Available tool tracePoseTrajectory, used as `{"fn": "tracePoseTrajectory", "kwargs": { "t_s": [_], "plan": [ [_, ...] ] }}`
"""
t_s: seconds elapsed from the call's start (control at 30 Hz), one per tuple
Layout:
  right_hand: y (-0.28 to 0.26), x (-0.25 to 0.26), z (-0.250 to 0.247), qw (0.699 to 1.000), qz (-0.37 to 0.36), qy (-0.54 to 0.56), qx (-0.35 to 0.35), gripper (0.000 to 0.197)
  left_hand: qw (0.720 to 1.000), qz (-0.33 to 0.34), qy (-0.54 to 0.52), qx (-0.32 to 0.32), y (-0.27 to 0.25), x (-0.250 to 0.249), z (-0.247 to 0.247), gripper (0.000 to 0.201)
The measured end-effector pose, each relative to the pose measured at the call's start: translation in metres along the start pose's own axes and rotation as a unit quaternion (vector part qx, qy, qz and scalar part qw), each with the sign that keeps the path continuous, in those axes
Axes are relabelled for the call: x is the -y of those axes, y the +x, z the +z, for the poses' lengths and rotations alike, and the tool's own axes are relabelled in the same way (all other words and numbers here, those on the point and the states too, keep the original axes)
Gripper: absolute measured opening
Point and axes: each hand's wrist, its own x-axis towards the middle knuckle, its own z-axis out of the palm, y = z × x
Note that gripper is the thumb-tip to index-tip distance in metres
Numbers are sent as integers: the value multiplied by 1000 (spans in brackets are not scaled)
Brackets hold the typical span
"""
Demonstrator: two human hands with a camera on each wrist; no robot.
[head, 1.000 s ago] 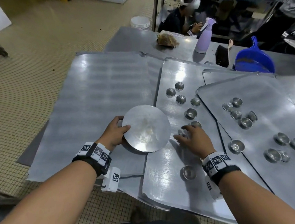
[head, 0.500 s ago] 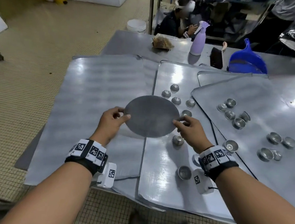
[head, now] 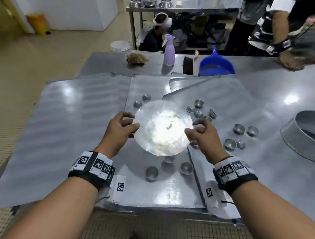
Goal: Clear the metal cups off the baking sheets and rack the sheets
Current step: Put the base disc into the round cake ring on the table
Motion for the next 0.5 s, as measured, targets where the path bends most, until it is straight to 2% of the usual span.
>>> {"fn": "tracePoseTrajectory", "kwargs": {
  "t_s": [0.1, 0.27, 0.4, 0.5],
  "plan": [
    [-26, -1, -70, 1000, 3, 5, -28, 43, 999, -13, -5, 50, -10, -2, 69, 45],
    [-80, -10, -189, 993, 10, -37, -114, 43, 991, -15, -2, 132, -36, -2, 199, 42],
    [-122, -17, -270, 980, 33, -41, -190, 45, 969, -18, 14, 244, -67, -9, 293, 59],
    [-146, -19, -317, 969, 39, -40, -242, 40, 956, -2, 32, 292, -85, -13, 345, 61]
  ]
}}
